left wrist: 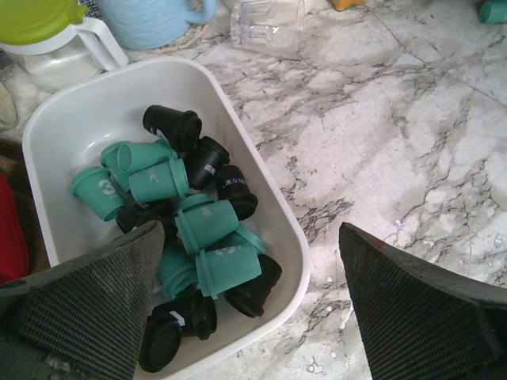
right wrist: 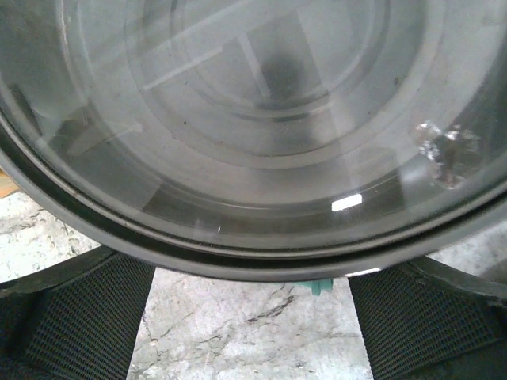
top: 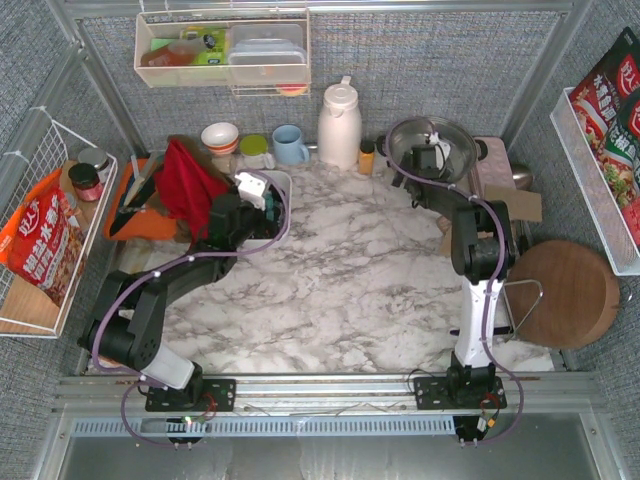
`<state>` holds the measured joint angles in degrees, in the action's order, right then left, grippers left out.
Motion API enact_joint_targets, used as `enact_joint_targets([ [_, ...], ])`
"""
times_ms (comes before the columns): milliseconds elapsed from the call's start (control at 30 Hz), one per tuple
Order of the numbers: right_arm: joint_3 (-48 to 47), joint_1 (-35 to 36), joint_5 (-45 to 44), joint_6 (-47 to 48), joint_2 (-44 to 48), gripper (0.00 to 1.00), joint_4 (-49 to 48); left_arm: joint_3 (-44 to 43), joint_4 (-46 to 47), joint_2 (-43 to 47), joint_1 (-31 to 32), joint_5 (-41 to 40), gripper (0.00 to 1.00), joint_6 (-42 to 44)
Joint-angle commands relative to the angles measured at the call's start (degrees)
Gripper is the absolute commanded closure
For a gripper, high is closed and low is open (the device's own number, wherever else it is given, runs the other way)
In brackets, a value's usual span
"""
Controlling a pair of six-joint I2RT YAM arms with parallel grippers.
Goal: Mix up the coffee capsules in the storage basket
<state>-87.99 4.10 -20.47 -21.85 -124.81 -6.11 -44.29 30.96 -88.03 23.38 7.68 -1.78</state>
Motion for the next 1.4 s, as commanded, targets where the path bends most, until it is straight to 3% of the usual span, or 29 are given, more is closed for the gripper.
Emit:
enact_joint_targets([
  [0, -2.73, -1.72, 5.53, -4.03, -1.92, 0.01, -0.03, 0.13, 2.24, 0.58, -0.07, 1.49, 0.01, -0.77],
  [300, -2.00, 0.81, 11.47, -3.61, -1.56, 0.01, -0.07, 0.81, 2.63, 0.85, -0.01, 2.19, 0.01, -1.12],
  [600, -1.25, 7.15, 13.77, 3.53, 0.16, 0.01, 2.76, 0.88, 2.70, 0.49, -0.06, 2.59, 0.01, -1.07],
  [833, -3.64, 8.03, 8.46, 9.75, -0.57, 0.01, 3.60, 1.37, 2.37, 1.22, -0.02, 2.75, 0.01, -0.90],
  [1067, -17.00, 6.35, 8.08, 5.81, -7.47, 0.01, 19.09, 1.63, 1.74, 2.09, -0.01, 2.69, 0.01, -0.25],
  [1367, -17.56, 6.33, 8.06, 5.12, -8.33, 0.01, 22.03, 1.75, 1.82, 2.43, -0.08, 2.93, 0.01, 0.29],
])
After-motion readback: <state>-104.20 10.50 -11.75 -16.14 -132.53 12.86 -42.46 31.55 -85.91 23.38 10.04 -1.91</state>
